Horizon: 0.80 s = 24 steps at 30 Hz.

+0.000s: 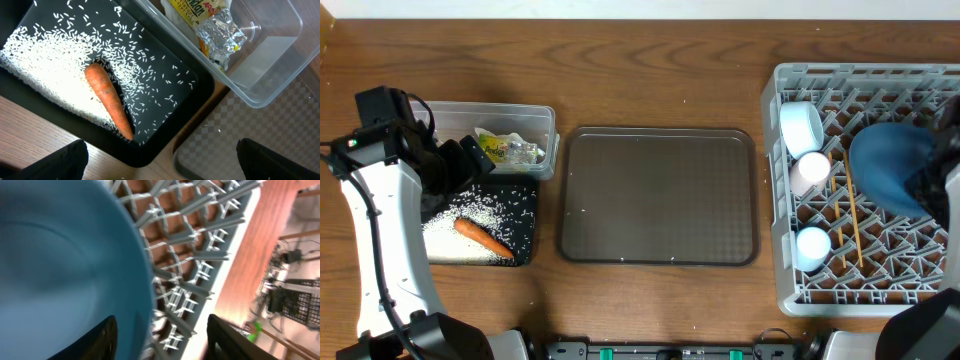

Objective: Sort waste into correct bins and load items into the dishwasher rack

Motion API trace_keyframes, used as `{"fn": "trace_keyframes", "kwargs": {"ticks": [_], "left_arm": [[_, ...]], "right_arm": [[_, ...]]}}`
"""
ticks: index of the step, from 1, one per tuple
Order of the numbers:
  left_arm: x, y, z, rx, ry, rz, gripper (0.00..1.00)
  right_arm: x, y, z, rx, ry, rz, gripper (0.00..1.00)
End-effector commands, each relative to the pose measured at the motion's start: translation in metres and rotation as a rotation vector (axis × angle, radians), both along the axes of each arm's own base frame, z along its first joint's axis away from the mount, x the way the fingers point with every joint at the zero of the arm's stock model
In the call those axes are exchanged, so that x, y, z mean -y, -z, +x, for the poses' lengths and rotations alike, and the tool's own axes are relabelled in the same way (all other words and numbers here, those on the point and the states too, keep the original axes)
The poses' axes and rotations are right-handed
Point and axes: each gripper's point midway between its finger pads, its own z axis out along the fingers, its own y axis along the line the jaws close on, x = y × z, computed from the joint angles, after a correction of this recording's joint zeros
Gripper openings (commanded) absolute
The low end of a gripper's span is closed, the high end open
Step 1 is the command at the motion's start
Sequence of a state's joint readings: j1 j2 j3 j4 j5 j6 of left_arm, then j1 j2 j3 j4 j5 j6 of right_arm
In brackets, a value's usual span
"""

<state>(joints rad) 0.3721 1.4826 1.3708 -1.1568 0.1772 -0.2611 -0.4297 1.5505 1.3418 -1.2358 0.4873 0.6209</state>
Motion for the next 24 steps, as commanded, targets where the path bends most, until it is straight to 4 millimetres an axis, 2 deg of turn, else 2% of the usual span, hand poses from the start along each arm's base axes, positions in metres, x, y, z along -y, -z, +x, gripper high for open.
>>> {"fn": "trace_keyframes", "kwargs": {"ticks": [1,5,11,13,16,18,21,24], "left_arm": [[-0.002,-0.008,-0.001,0.020,0.000,0.014,0.98],[-0.002,-0.008,-0.001,0.020,0.000,0.014,0.98],[-0.002,-0.008,-0.001,0.020,0.000,0.014,0.98],[-0.002,-0.008,-0.001,0.020,0.000,0.014,0.98],[-0.002,-0.008,-0.001,0.020,0.000,0.014,0.98],[-0.002,-0.008,-0.001,0.020,0.000,0.014,0.98],[-0.002,-0.008,-0.001,0.020,0.000,0.014,0.98],[-0.002,-0.008,-0.001,0.020,0.000,0.014,0.98]], "right_arm": [[0.008,-0.004,-0.012,-0.056,-0.024,0.001,0.57],[0.000,-0.009,-0.011,-0.043,-0.053,0.042,0.61],[-0.007,-0.047,0.002,0.060,-0.117,0.023,0.67],[-0.024,-0.059,0.021,0.144,-0.234,0.093,0.69],[-0.068,-0.075,0.059,0.293,-0.516,0.231,0.67],[-0.088,-0.079,0.074,0.338,-0.640,0.266,0.66],[-0.104,-0.077,0.090,0.349,-0.709,0.263,0.66],[-0.119,-0.066,0.106,0.338,-0.763,0.275,0.63]]}}
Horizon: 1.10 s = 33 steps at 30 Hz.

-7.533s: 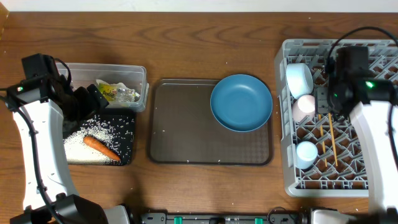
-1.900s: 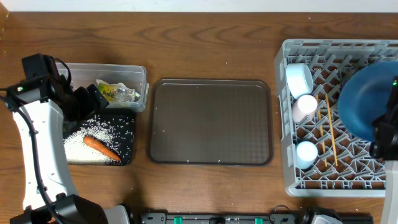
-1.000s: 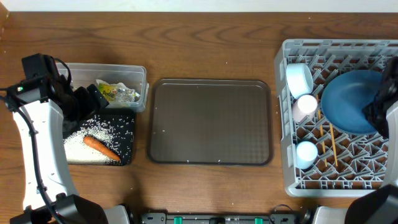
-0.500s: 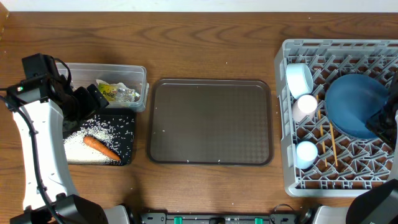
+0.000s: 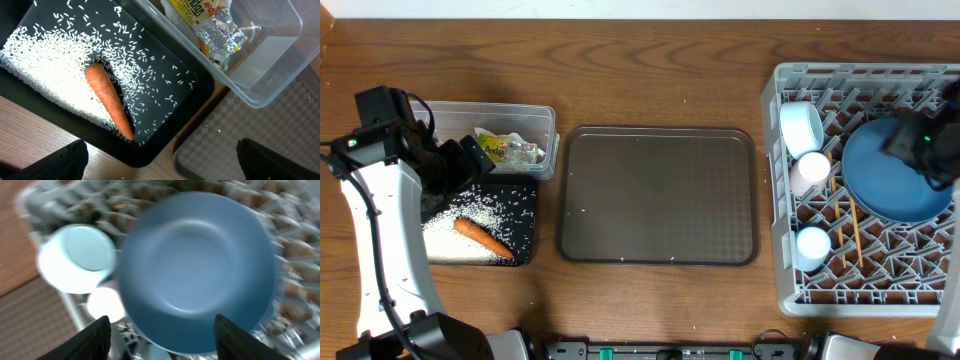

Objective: Sort waste into correct bins and load items into the dishwasher rack

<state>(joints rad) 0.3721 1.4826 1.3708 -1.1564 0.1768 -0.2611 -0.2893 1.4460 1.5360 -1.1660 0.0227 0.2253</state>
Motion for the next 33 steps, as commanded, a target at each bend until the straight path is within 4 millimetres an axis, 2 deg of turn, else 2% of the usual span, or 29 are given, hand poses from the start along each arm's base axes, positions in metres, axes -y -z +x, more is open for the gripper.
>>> {"fn": "trace_keyframes", "kwargs": {"ticks": [1,2,3,5,10,12,15,16,18,19,27,29,33], "left_arm": [[-0.002,-0.008,-0.001,0.019,0.000,0.014,0.98],[-0.002,-0.008,-0.001,0.019,0.000,0.014,0.98],[-0.002,-0.008,-0.001,0.019,0.000,0.014,0.98],[-0.002,-0.008,-0.001,0.019,0.000,0.014,0.98],[-0.002,-0.008,-0.001,0.019,0.000,0.014,0.98],[-0.002,-0.008,-0.001,0.019,0.000,0.014,0.98],[-0.002,-0.008,-0.001,0.019,0.000,0.014,0.98],[-0.002,-0.008,-0.001,0.019,0.000,0.014,0.98],[-0.002,-0.008,-0.001,0.019,0.000,0.014,0.98],[-0.002,-0.008,-0.001,0.019,0.000,0.014,0.98],[-0.002,-0.008,-0.001,0.019,0.000,0.014,0.98],[-0.002,-0.008,-0.001,0.019,0.000,0.014,0.98],[-0.002,-0.008,-0.001,0.019,0.000,0.014,0.98]], "right_arm": [[-0.027,0.019,0.016,-0.029,-0.132,0.032,0.61],[-0.027,0.029,0.019,-0.057,-0.119,0.019,0.55],[-0.026,0.036,0.019,-0.077,-0.096,0.011,0.54],[-0.021,0.052,0.020,-0.121,-0.042,-0.004,0.52],[-0.028,0.092,0.026,-0.214,-0.058,0.034,0.50],[-0.031,0.106,0.027,-0.251,-0.066,0.053,0.41],[-0.038,0.124,0.031,-0.282,-0.083,0.083,0.37],[-0.039,0.129,0.032,-0.291,-0.087,0.087,0.32],[-0.043,0.135,0.034,-0.304,-0.097,0.088,0.09],[-0.044,0.136,0.034,-0.305,-0.100,0.087,0.01],[-0.046,0.117,0.036,-0.252,-0.106,0.081,0.01],[-0.054,0.101,0.039,-0.201,-0.138,0.107,0.01],[-0.085,0.033,0.049,0.025,-0.311,0.210,0.01]]}}
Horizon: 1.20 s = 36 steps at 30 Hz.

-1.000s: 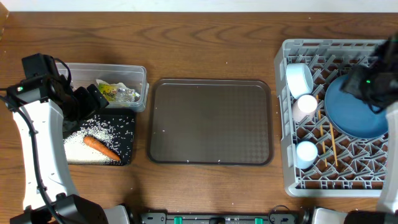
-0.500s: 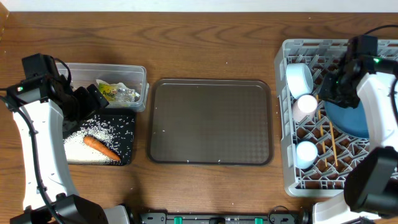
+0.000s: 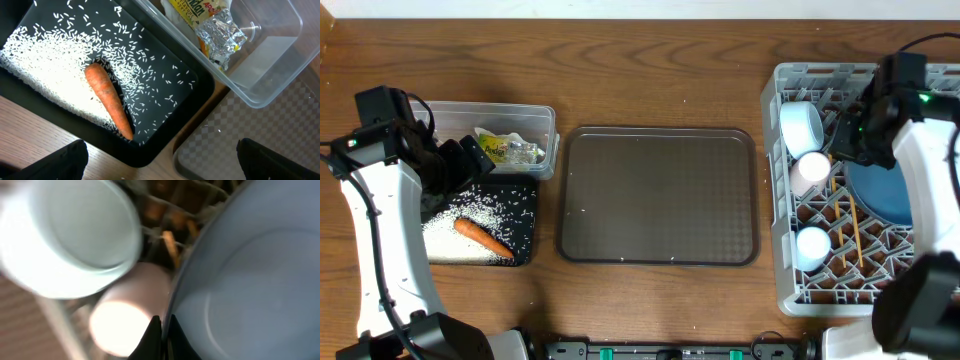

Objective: Sort waste into correct bins and load items into the dishwasher rack

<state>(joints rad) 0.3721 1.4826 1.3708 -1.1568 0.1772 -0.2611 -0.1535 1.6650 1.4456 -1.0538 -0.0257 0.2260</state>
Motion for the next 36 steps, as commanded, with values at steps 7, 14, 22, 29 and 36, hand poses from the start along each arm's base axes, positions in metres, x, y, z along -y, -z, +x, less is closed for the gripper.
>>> {"fn": "trace_keyframes", "kwargs": {"ticks": [7,14,22,29,36], "left_arm": [[-0.002,-0.008,-0.001,0.020,0.000,0.014,0.98],[-0.002,-0.008,-0.001,0.020,0.000,0.014,0.98],[-0.002,-0.008,-0.001,0.020,0.000,0.014,0.98],[-0.002,-0.008,-0.001,0.020,0.000,0.014,0.98],[-0.002,-0.008,-0.001,0.020,0.000,0.014,0.98]], "right_arm": [[-0.052,-0.191,0.000,0.686,-0.356,0.273,0.01],[-0.046,-0.240,-0.033,0.917,-0.585,0.341,0.01],[-0.069,-0.257,-0.061,1.146,-0.922,0.494,0.01],[-0.059,-0.219,-0.051,1.099,-0.881,0.519,0.01],[-0.029,-0.161,-0.040,1.068,-0.776,0.580,0.01]]}}
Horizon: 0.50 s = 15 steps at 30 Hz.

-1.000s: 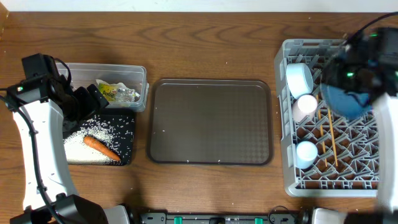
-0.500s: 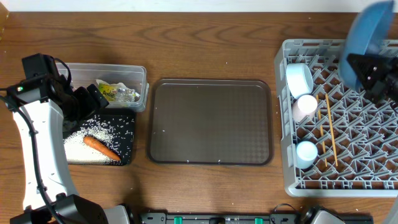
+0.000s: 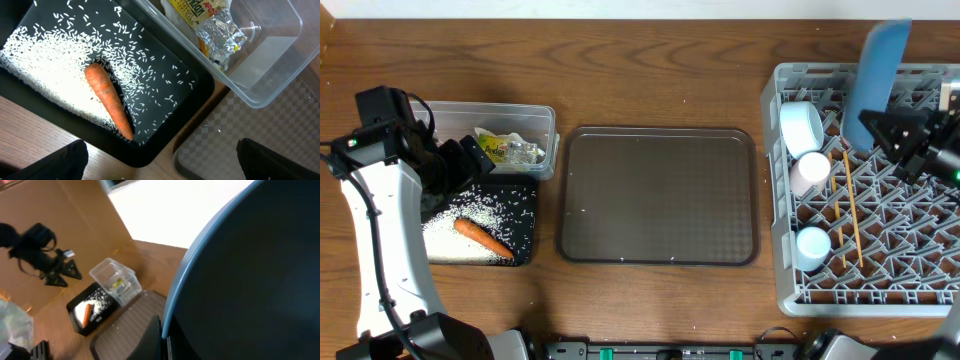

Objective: Sort waste into correct bins and load items into the dishwasher rack

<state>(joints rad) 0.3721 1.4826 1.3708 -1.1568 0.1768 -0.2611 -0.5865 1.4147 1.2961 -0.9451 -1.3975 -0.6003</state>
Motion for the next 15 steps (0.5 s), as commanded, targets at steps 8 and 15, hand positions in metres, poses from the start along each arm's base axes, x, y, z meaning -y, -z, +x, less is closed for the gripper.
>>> {"fn": "trace_keyframes", "kwargs": {"ticks": [8,15], "left_arm": [[-0.002,-0.008,-0.001,0.020,0.000,0.014,0.98],[-0.002,-0.008,-0.001,0.020,0.000,0.014,0.98]], "right_arm": [[0.042,0.056,0.009,0.006,0.036,0.175,0.01],[0.045,0.078,0.013,-0.019,0.035,0.197,0.01]]}}
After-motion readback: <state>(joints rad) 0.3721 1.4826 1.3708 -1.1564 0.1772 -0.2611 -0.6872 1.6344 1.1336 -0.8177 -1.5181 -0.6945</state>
